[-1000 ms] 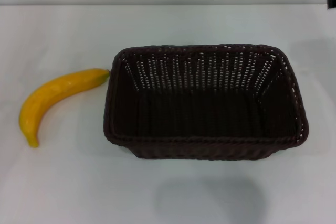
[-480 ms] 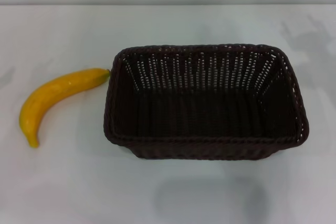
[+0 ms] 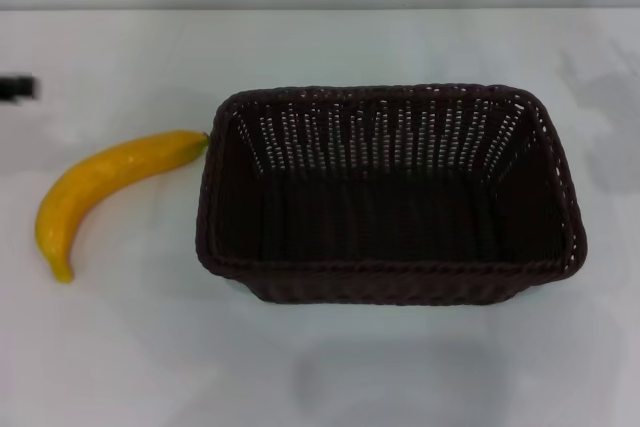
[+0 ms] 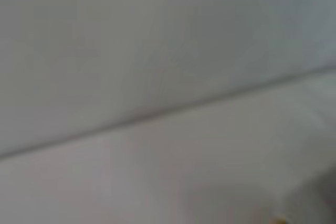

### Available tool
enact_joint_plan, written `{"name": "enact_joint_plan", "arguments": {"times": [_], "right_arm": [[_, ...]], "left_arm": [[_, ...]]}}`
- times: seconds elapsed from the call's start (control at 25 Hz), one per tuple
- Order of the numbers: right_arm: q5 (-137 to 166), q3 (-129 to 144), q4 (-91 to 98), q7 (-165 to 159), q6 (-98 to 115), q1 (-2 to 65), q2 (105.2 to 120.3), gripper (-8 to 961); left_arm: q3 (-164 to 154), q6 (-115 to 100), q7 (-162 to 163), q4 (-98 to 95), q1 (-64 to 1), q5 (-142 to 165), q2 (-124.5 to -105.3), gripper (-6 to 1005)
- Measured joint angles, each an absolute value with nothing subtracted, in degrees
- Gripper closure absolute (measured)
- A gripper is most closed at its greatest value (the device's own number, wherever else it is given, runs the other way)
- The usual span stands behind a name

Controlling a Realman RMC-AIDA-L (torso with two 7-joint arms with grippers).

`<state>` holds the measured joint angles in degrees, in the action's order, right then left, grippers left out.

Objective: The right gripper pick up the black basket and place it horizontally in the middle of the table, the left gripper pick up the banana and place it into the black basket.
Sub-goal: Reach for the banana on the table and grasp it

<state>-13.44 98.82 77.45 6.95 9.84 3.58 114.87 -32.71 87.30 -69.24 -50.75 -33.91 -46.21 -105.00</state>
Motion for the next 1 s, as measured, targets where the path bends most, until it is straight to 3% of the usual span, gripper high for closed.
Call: {"name": "enact_joint_plan", "arguments": {"times": [0.28, 1.0], "right_arm": [[-13.6, 98.4, 75.1, 6.8, 12.5, 3.3, 114.87, 231], [-13.7, 98.0, 76.4, 6.7, 9.7, 3.0, 114.87, 231]], "left_arm": [[-35.9, 86.6, -72.8, -47.2, -34.5, -44.4, -108.10, 140], [-36.5, 87.6, -69.2, -46.7, -31.6, -39.0, -108.89, 141]]}}
